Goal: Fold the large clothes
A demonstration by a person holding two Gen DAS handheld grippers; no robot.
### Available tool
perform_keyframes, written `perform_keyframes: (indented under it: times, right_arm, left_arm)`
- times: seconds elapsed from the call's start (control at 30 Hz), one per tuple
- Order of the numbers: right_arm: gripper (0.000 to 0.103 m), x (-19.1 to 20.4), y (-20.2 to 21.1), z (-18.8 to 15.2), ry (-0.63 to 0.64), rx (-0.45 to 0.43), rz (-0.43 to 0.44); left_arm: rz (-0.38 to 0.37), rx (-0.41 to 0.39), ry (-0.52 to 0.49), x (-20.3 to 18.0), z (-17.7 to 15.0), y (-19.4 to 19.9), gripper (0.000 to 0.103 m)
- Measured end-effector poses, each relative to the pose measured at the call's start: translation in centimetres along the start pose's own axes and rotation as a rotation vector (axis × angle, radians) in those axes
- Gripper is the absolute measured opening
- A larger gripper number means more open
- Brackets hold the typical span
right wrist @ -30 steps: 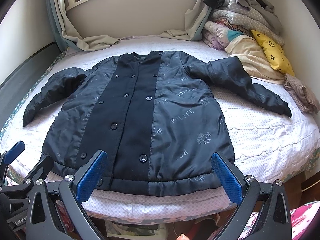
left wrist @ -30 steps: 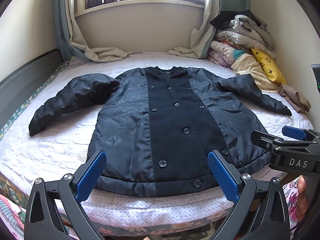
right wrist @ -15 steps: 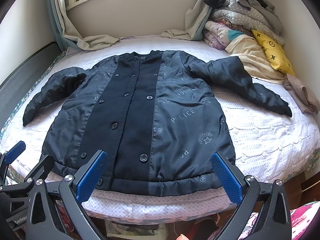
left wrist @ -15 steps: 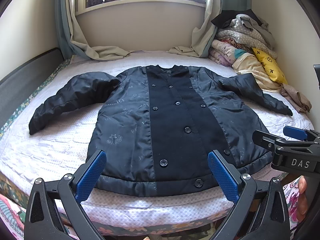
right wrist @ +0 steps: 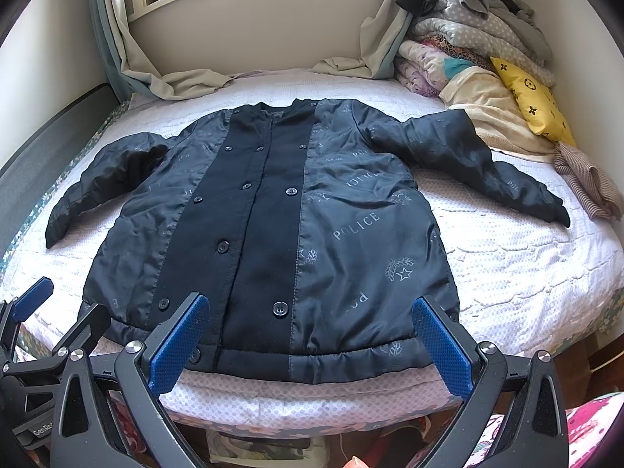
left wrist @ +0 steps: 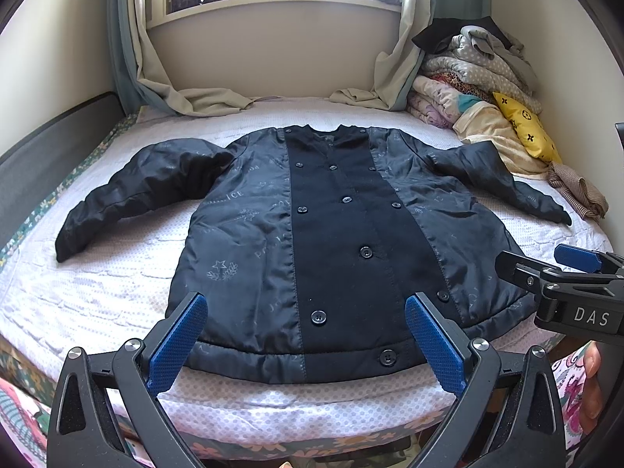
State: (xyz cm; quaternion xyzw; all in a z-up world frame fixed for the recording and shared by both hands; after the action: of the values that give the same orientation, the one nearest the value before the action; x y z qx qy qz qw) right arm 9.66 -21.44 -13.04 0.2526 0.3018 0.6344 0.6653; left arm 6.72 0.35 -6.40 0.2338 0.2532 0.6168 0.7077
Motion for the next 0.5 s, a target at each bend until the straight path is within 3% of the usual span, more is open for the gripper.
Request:
perform_keyframes:
  times: [0.5]
  right_arm:
    - [0.103,-0.01,0.03,0.04,0.000,-0.001,-0.002]
  left_arm:
    - [0.013,-0.004,-0.014,-0.09,-0.07,-0.33,0.103]
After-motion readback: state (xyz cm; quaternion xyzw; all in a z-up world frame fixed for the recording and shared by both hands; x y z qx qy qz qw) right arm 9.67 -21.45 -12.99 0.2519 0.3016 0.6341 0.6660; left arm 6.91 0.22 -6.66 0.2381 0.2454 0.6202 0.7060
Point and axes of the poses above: each gripper's, at about its wrist camera, not at the fingertips, and y roughly against the way its jaws point, x to its left, z to its top, the point moved 8 cm from there along -y, roughly the way its jaws point, and after that the axes turned 7 degrees about -z, right-handed, at the moved point
